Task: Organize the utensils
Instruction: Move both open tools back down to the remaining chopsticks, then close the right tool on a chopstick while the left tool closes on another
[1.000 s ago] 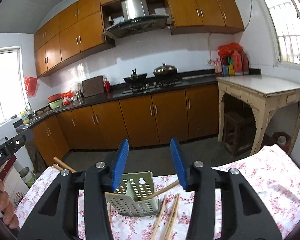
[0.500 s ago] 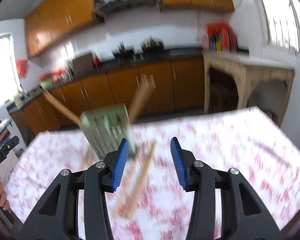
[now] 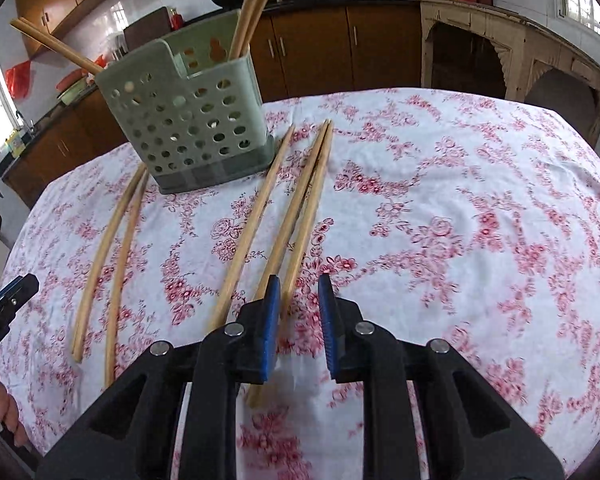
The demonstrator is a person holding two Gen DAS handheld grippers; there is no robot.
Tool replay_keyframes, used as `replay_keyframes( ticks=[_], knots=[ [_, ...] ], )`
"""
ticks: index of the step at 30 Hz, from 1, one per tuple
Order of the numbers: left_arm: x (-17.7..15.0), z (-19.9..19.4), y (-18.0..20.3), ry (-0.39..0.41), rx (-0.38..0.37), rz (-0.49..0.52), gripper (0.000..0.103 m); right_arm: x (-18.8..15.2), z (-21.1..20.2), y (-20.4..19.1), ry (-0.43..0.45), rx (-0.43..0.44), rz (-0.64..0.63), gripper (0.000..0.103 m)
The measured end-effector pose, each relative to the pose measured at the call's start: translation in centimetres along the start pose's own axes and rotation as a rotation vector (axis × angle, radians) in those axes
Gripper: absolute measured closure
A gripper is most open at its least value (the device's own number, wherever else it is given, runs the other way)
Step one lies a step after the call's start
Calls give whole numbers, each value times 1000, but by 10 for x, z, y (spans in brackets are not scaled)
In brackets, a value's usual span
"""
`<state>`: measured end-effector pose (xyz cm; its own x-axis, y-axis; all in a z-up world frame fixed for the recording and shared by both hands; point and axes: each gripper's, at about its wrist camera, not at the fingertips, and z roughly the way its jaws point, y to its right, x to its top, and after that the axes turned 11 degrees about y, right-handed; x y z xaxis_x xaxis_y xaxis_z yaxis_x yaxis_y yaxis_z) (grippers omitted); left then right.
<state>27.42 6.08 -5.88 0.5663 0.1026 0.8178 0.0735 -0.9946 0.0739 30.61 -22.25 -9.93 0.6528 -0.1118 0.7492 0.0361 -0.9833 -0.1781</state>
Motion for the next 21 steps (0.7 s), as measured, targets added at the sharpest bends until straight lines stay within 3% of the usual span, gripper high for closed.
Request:
replay_keyframes(
  ticks=[5, 7, 9, 16, 21],
  knots=[
    [1, 10, 6, -22, -19, 2, 56, -1, 14, -4, -22, -15, -20, 83],
    [1, 14, 9, -29, -29, 5, 56, -2, 16, -5, -11, -41, -48, 92],
    [0, 17, 13, -37, -37, 12, 58, -3, 14, -4, -4, -60, -56, 94],
    [-2, 27, 29, -60, -70, 48, 65, 6, 13, 45, 19, -183, 45, 95],
    [-5, 41, 34, -92, -70, 63, 75, 9, 11, 66, 20, -200, 73, 95]
  ],
)
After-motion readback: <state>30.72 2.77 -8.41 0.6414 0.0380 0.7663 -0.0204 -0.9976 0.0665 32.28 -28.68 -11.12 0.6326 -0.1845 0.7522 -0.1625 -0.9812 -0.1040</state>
